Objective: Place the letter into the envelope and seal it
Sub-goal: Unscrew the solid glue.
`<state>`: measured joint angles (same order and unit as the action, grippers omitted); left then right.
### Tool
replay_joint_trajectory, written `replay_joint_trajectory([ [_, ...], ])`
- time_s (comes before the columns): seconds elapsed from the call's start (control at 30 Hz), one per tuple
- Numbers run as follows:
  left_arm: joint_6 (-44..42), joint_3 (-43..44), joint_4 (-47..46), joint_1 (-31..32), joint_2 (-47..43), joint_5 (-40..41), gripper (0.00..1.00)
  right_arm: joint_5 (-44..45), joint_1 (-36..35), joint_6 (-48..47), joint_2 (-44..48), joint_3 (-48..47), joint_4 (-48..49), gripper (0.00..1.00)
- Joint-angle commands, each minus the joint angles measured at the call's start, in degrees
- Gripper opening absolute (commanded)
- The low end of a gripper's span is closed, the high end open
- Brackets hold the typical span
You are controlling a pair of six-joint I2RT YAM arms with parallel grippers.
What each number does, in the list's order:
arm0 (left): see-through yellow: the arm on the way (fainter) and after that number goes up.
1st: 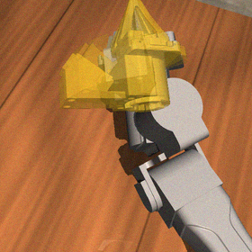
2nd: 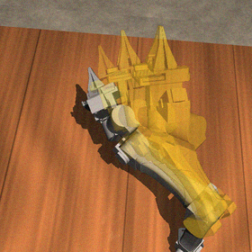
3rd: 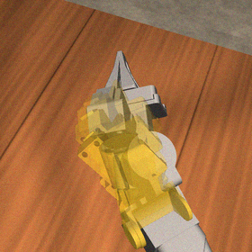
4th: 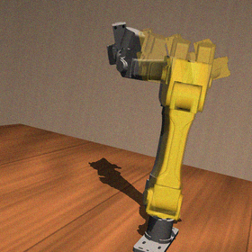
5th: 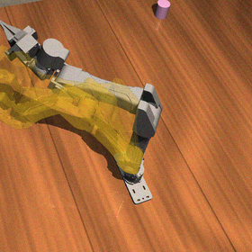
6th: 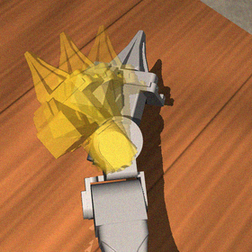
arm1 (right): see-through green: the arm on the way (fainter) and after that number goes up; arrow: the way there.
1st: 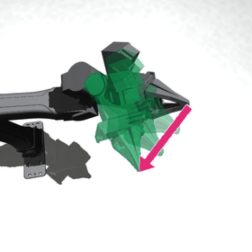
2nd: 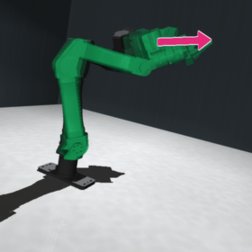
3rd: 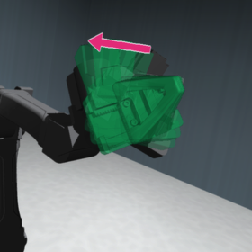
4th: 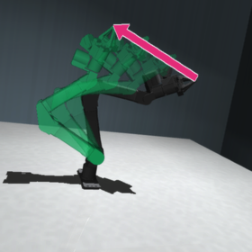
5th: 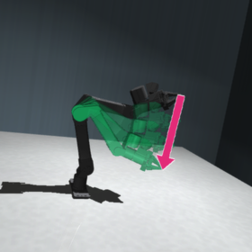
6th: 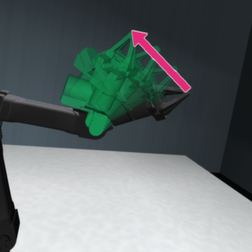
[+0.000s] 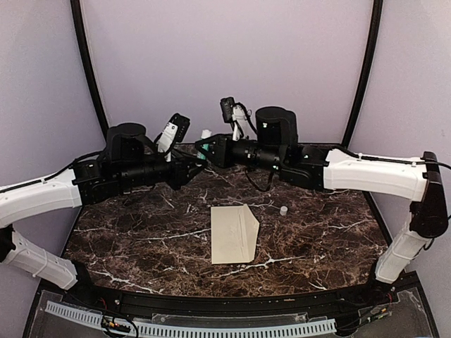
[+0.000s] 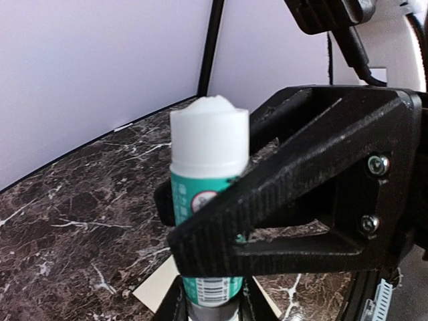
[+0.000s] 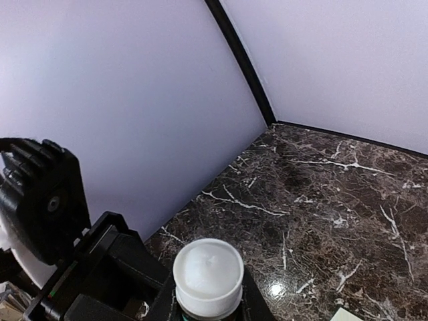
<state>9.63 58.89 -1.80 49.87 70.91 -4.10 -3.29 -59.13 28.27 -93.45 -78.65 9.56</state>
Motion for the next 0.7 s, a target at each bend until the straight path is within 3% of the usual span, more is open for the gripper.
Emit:
replay_joint_trajectory([
  [0.0, -3.99, 1.68, 2.13, 1.62, 1.86, 13.39, 0.00, 10.12, -3.88, 4.37, -3.37, -5.79, -7.45, 0.00],
  [0.17, -4.46, 2.34, 3.53, 2.57, 3.44, 16.17, 0.00, 15.66, -4.48, 7.15, -6.17, -9.74, -12.85, 0.00],
  [0.3, -3.82, 2.24, 2.85, 2.66, 3.68, 14.34, 0.00, 15.08, -4.50, 6.89, -5.32, -8.96, -11.92, 0.00],
  [0.33, -3.52, 2.26, 2.46, 2.63, 3.46, 13.58, 0.00, 14.57, -4.40, 6.31, -4.68, -8.39, -11.33, 0.04],
  [0.5, -1.22, 3.52, 3.07, 2.58, 2.53, 11.67, 0.00, 13.40, -3.23, 2.90, 0.62, -2.84, -7.34, 0.47],
  [0.67, 0.83, 3.44, 2.86, 1.29, -0.17, 5.29, 0.00, 7.01, 0.09, -0.32, 9.85, 7.91, 0.87, 0.68],
])
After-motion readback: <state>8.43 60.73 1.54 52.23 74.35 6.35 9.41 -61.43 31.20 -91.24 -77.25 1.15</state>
